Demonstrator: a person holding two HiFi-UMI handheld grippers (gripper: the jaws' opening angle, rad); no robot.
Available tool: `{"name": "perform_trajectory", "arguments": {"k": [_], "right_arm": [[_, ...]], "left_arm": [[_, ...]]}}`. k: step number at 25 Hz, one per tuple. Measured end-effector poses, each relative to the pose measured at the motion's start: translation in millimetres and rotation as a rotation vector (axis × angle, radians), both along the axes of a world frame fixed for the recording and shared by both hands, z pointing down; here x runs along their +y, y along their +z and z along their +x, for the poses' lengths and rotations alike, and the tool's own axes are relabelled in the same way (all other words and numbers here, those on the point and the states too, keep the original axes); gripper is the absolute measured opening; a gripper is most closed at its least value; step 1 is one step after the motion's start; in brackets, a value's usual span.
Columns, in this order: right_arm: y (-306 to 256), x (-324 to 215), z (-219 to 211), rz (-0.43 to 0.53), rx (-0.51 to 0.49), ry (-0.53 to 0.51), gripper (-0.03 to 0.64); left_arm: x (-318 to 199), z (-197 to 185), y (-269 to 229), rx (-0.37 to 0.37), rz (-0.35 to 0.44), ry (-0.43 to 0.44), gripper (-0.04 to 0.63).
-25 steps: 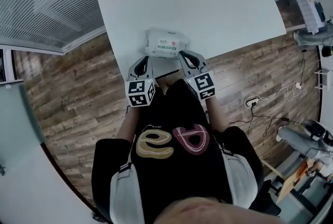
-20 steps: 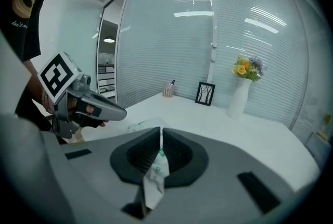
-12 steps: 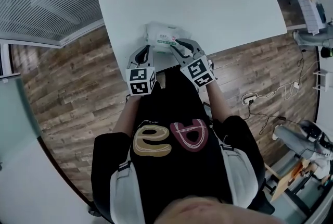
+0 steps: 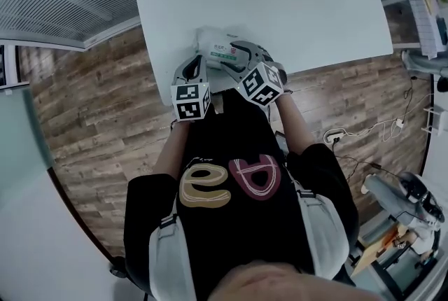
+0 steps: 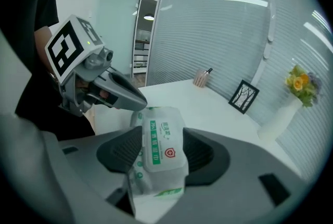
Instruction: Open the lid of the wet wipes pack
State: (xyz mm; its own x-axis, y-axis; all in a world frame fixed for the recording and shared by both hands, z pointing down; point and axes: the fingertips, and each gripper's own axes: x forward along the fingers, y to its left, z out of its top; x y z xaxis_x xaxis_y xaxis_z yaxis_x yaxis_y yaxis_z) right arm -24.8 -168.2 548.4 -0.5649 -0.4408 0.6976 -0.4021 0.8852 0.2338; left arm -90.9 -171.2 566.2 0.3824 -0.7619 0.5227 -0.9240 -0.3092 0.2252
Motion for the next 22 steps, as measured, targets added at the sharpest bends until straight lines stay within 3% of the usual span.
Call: {"name": "perform_trajectory", "arguments": {"k": [10, 22], "right_arm": [[19, -1, -7, -0.056, 0.118, -0.136, 0.267], [36, -4, -10, -0.097, 0.204, -0.160, 0.288]], "left_arm": [[-15, 6, 19, -0.056, -0.061, -0.020, 0.018], [-17, 7, 27, -0.094, -0.094, 0.040, 0.018]]}}
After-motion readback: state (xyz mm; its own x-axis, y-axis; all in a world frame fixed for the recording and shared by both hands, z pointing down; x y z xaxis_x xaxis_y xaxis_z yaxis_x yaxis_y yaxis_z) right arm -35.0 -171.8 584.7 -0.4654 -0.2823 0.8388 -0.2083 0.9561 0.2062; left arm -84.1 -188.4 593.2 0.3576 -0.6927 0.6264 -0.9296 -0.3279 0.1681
